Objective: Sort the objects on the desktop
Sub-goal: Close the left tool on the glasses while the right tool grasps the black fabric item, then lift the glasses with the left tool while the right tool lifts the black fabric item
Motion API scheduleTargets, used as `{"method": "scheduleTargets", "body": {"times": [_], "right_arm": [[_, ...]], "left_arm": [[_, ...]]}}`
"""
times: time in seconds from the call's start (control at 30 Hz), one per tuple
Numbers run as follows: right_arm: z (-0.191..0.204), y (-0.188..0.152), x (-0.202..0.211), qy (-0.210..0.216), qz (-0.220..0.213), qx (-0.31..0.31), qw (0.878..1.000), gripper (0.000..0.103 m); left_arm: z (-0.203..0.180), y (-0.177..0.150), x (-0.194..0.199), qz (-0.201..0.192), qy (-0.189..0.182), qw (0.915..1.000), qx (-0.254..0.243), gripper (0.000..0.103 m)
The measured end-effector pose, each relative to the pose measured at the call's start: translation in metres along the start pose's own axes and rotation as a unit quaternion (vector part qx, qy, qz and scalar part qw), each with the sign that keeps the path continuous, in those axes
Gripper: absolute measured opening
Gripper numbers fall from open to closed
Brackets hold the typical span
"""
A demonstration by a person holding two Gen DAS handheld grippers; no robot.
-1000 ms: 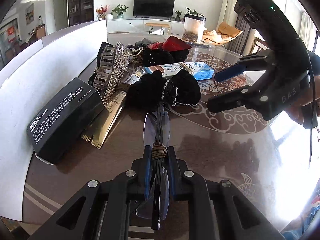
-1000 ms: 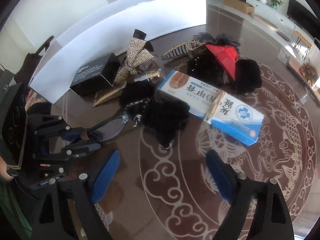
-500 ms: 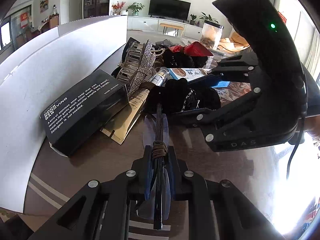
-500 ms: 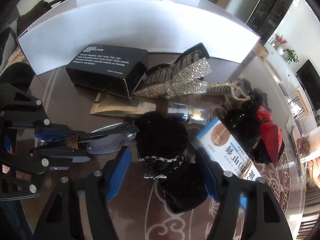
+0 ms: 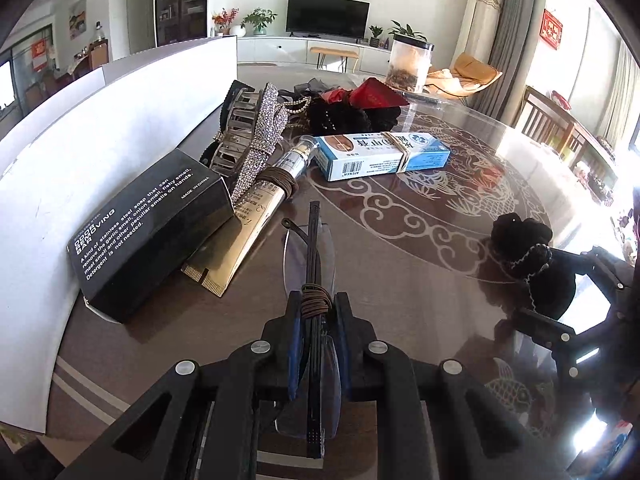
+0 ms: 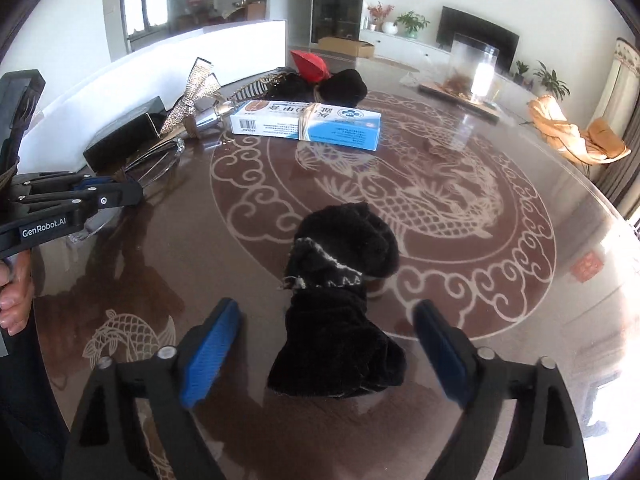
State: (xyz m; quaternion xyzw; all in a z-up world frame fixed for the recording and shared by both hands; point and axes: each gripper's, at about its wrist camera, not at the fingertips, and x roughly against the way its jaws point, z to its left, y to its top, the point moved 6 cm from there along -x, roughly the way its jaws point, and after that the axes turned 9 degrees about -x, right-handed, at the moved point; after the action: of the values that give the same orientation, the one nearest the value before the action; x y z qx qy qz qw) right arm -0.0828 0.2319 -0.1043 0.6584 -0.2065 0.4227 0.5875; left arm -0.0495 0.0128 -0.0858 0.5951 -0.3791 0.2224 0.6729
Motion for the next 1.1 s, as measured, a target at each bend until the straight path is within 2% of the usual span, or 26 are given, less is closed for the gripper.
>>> {"method": "scheduleTargets", "body": {"times": [0.1,0.17,0.27,0.3,0.33,0.37,0.4,0.47,0.53,1.1], "right_arm": [[0.003,0.005,-0.010,0.010,0.015,-0.017,1.000,0.103],[0.005,-0.002,-0.001,0.009,0.014,-0.016,1.000,0.103],[0.004,-0.001,-0.001,0.009,0.014,-0.016,1.000,0.103],[0.004,0.000,-0.001,0.009,0.014,-0.016,1.000,0.103],[0.004,0.000,-0.002,0.009,0.014,-0.016,1.000,0.103],[0.004,0.000,-0.002,0.009,0.014,-0.016,1.000,0.103],[0.004,0.000,-0.002,0.009,0.014,-0.016,1.000,0.103],[0.004,0.000,-0.002,0.009,0.014,-0.016,1.000,0.103],[0.004,0.000,-0.002,0.009,0.014,-0.016,1.000,0.103],[0.005,0.000,-0.003,0.009,0.013,-0.016,1.000,0.103]], "left_arm": [[0.002,-0.003,0.003,0.001,-0.003,1.0000,0.004,0.016],[0.003,-0.005,0.006,0.000,-0.010,0.9999,0.007,0.018],[-0.003,-0.005,0.008,-0.001,-0.022,0.9998,-0.001,0.033],[-0.006,-0.005,0.008,0.000,-0.018,0.9998,-0.008,0.050],[-0.007,-0.006,0.007,0.006,-0.003,0.9999,-0.014,0.078],[-0.007,-0.008,0.003,0.021,0.014,0.9995,-0.017,0.091],[-0.007,-0.010,0.000,0.030,0.026,0.9990,-0.020,0.097],[-0.010,-0.010,-0.001,0.035,0.036,0.9982,-0.032,0.098],[-0.011,-0.010,-0.002,0.037,0.031,0.9983,-0.033,0.103],[-0.011,-0.010,-0.004,0.047,0.025,0.9977,-0.040,0.103]]}}
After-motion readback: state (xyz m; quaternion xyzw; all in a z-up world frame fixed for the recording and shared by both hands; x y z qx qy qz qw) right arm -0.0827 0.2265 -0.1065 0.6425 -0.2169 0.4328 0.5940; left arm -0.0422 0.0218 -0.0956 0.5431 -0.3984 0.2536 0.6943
